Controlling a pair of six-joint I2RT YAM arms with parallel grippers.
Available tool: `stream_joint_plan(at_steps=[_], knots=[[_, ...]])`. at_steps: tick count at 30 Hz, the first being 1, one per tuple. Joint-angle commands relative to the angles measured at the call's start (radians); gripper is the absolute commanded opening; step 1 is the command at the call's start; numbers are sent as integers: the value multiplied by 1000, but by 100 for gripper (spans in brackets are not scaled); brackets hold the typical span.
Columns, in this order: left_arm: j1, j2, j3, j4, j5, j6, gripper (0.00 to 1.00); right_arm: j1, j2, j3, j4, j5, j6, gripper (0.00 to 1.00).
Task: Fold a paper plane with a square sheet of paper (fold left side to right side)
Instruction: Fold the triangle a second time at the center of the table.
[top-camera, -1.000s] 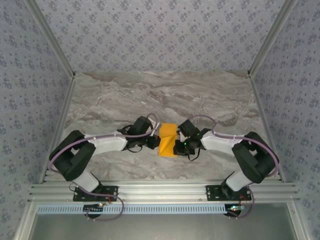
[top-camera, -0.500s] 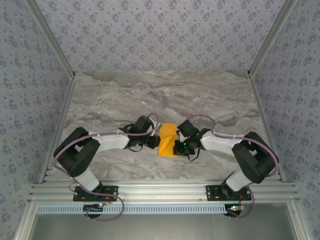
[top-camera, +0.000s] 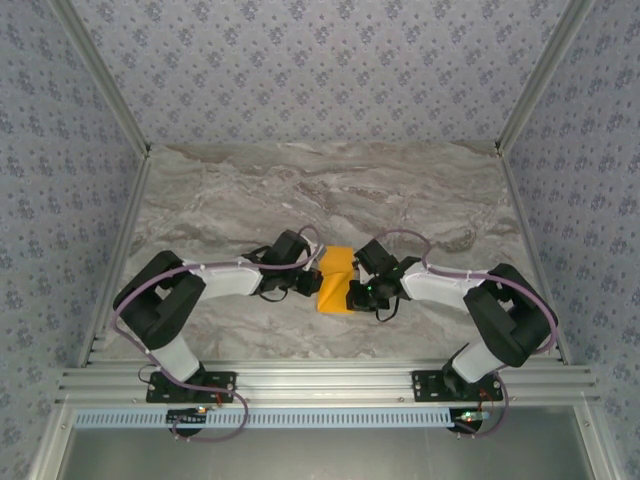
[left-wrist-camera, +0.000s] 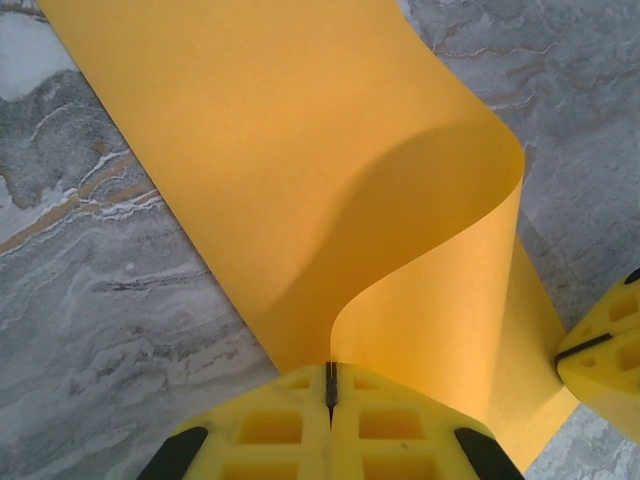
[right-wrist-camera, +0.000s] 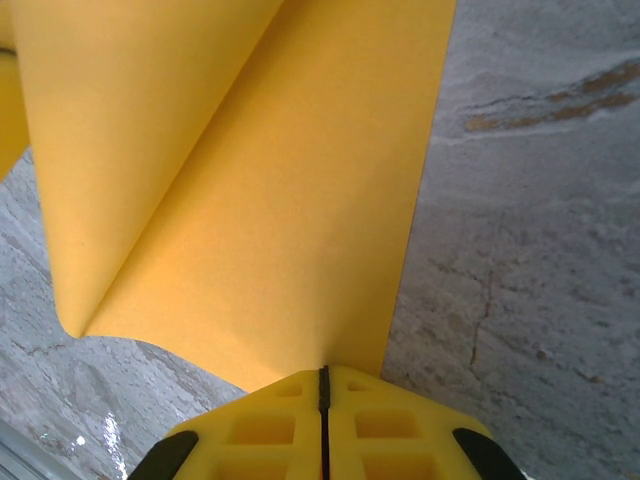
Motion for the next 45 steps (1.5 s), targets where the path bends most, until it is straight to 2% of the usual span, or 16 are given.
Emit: stream_joint_plan(at_steps=[1,23,31,34,38,45], knots=[[3,17,28,-17,3,23,0,13,25,-6,-95,36,-15,6],[4,44,17,-30,-8,27,0,16,30,7,-82,21,-24,7],[4,47,8,-33,0,24,0,-45,-114,-9,42,-109,-28,7],[4,48,4,-31,3,24,0,-79,-136,-24,137,-159,3,5],[4,47,5,-30,4,23,0,-89,-102,-20,275,-204,50,3],[5,45,6,-32,2,22,0,-82,3,57,311,-207,51,2]])
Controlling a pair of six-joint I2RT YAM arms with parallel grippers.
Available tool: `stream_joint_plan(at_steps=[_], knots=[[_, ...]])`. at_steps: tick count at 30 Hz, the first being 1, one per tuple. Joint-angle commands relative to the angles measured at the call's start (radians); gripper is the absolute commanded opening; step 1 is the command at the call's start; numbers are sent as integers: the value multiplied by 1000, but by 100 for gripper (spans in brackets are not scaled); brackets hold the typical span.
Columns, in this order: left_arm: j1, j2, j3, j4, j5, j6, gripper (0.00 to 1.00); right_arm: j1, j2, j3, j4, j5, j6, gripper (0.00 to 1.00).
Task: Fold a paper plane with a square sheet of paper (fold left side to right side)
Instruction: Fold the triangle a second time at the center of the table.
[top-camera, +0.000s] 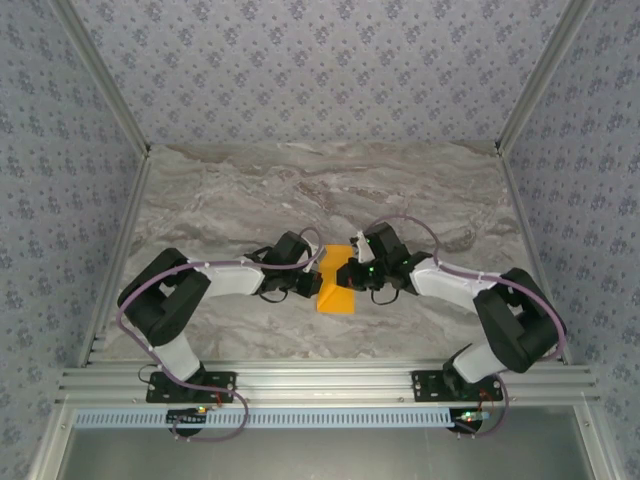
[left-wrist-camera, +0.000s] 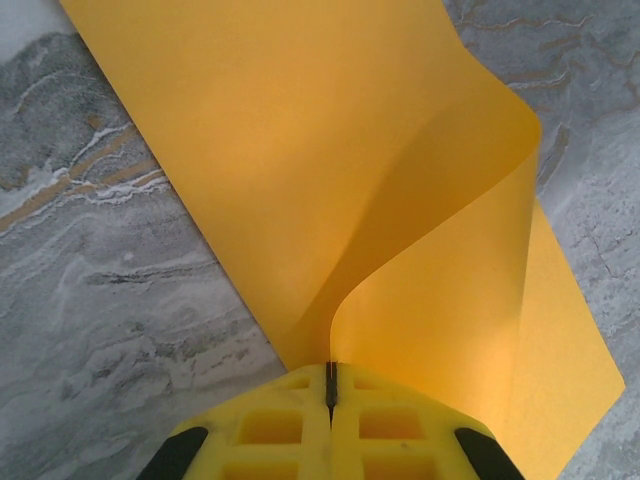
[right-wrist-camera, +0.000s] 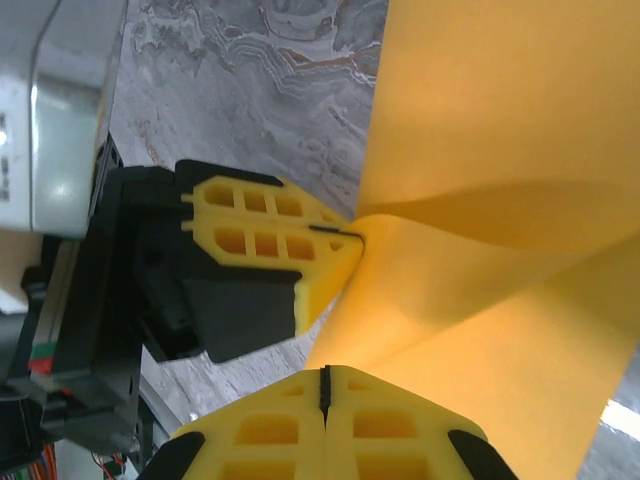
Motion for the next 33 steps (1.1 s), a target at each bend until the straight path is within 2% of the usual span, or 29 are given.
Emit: stream_joint_plan(at_steps=[1,10,33], knots=[[3,18,5,-30,4,15,0,8,54,51,41,-20,13,2],[3,21,10,-37,2,17,0,27,166,92,59,-24,3,2],[1,26,13,-52,-11,25,0,29,218,75,1,29,-53,2]])
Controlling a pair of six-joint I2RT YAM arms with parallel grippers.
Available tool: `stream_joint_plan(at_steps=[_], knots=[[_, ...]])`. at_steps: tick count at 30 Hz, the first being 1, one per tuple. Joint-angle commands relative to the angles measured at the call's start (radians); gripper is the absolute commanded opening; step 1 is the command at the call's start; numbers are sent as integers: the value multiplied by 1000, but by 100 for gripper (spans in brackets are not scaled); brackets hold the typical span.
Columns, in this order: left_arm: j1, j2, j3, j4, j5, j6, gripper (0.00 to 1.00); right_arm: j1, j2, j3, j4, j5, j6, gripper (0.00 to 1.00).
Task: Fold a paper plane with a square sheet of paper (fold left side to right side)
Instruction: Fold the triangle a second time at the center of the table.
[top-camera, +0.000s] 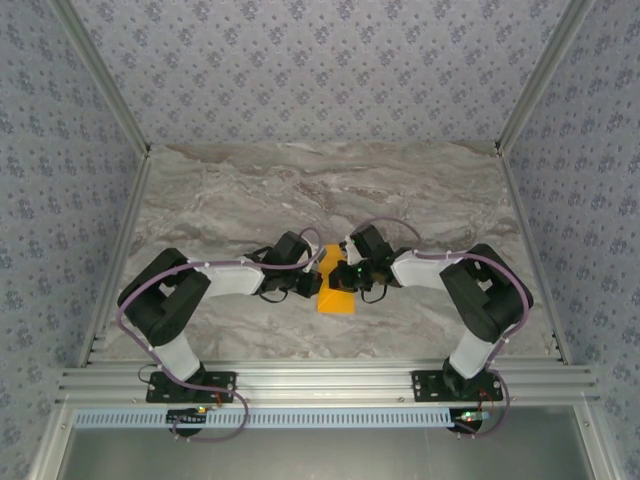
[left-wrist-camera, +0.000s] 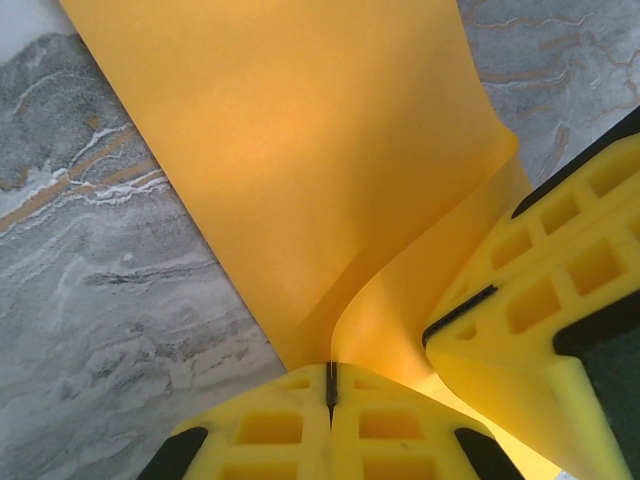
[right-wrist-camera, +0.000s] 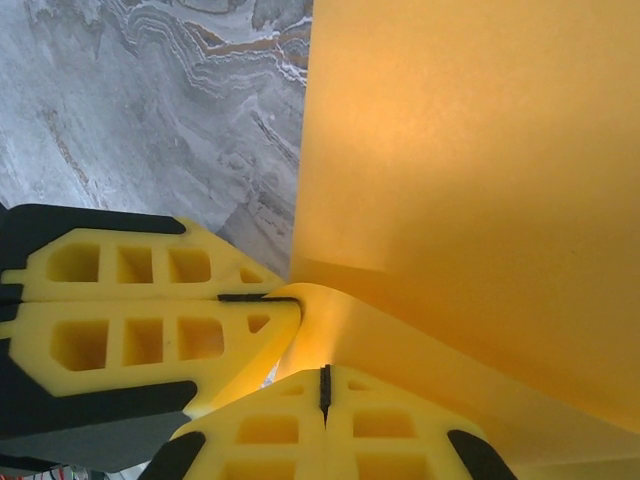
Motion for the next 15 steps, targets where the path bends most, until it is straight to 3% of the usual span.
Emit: stream_joint_plan(at_steps=[1,15], knots=[[2,26,15,-51,-10,22,0,6,13,5,-34,26,-23,2],[0,35,24,-59,-10,28,0,6,44,-7,-66,50,-19,2]])
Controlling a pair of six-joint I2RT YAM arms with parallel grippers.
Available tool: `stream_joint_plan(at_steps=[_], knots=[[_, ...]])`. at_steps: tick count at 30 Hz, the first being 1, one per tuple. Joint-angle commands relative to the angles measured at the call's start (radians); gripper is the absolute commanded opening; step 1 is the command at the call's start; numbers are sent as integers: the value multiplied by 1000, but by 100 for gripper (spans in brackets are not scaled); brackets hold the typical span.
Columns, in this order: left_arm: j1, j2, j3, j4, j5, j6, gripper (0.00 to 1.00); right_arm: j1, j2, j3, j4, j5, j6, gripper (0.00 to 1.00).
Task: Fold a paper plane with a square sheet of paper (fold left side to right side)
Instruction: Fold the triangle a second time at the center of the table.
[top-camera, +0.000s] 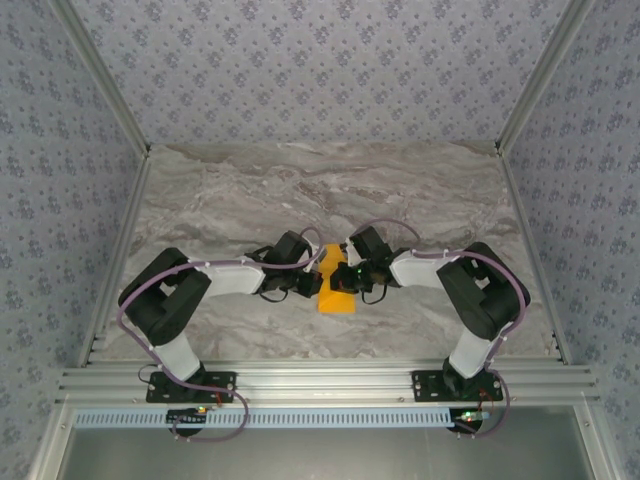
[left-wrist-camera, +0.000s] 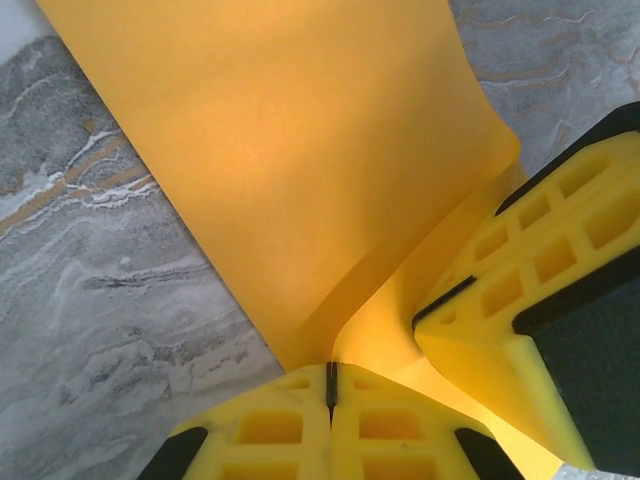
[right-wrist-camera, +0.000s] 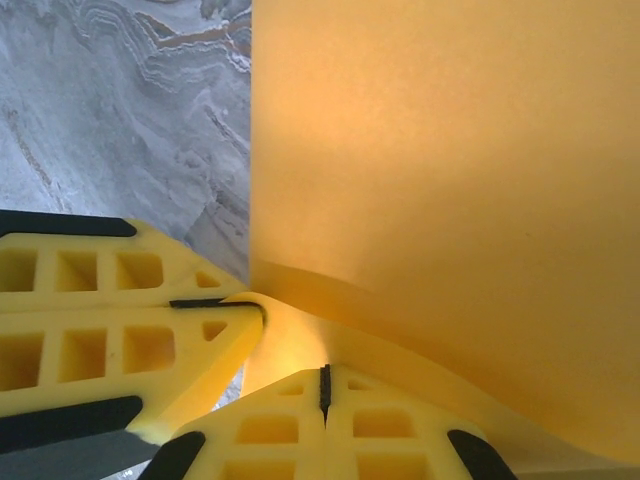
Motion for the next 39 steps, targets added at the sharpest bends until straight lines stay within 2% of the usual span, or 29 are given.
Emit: stream_joint_plan(at_steps=[1,15,21,30,33,39], knots=[[0,30,15,-48,-10,20,0,5,27,-6,-60,28,-16,2],[-2,-11,26,-63,-9,17,0,9,63,14,-154,56,-22,2],[-3,-63,48,-109,-25,21,10,10,83,20,-177,59,-24,2],[3,-224,26,-166,-68,-2,26,12,80,22,-203,79,-25,2],[2,-278,-16,-137,-11,-49,26,13,78,26,-209,81,-25,2],[-5,-301,-142,32,167,-198,22,14,69,31,-225,89,-28,2]])
